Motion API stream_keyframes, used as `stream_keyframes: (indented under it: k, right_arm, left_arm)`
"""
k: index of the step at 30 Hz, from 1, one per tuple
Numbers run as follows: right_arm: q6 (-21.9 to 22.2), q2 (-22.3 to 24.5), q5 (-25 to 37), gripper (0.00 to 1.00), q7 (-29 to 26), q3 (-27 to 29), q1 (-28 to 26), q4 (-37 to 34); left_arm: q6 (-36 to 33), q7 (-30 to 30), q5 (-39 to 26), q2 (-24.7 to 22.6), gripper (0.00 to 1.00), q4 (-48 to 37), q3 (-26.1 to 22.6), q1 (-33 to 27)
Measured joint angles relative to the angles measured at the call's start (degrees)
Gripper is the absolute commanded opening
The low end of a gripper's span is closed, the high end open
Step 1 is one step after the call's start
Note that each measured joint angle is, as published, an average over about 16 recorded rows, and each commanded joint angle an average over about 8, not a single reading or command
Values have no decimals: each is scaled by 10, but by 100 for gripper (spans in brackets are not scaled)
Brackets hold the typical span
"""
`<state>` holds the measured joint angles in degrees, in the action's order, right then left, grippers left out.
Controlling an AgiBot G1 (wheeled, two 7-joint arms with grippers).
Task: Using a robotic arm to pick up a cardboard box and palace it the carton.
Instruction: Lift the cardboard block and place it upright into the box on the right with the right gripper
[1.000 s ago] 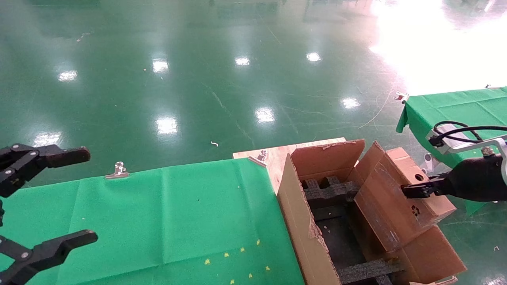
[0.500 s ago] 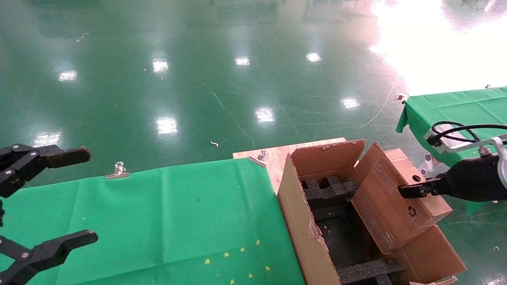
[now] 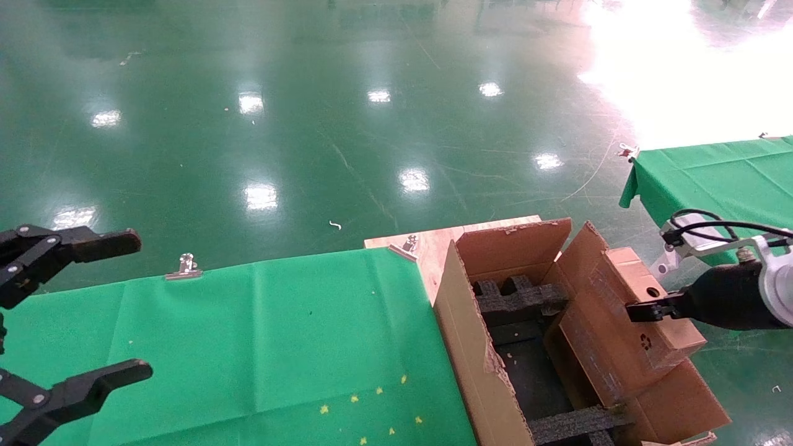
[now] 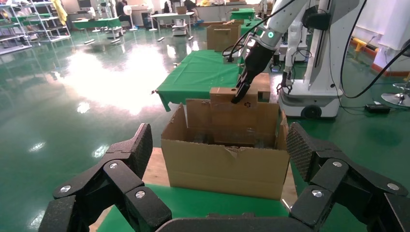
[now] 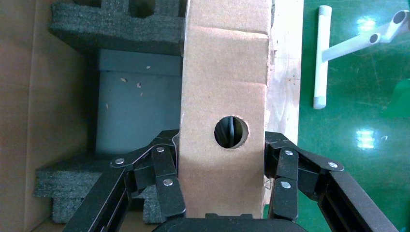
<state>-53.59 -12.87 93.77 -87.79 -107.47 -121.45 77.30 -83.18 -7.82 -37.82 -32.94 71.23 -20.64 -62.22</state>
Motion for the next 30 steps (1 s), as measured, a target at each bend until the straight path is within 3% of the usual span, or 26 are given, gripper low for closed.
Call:
stream_keyframes:
  k: [18, 30]
  right_arm:
    - [87, -29, 9, 0, -45, -30, 69, -13]
    - [138, -73, -16, 0, -71, -48, 131, -62]
  left_arm:
    - [0, 0, 0, 0, 100, 0, 0, 0]
    - [0, 0, 0, 0, 100, 0, 0, 0]
